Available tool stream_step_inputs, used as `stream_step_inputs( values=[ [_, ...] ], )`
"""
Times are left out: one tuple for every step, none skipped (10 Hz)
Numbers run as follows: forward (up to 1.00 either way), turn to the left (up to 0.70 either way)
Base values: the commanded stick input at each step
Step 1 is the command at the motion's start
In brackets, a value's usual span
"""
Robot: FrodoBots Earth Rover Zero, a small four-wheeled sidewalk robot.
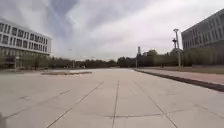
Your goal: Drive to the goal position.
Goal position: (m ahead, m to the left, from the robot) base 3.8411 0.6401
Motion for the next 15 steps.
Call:
stream_step_inputs(
  values=[
    [0.50, 0.00],
    [0.50, 0.00],
    [0.50, 0.00],
    [0.50, 0.00],
    [0.50, 0.00],
    [0.50, 0.00],
    [0.50, 0.00],
    [0.50, 0.00],
    [0.50, 0.00],
    [0.50, 0.00],
    [0.50, 0.00],
    [0.50, 0.00],
    [0.50, 0.00],
    [0.50, 0.00],
    [0.50, 0.00]
  ],
)
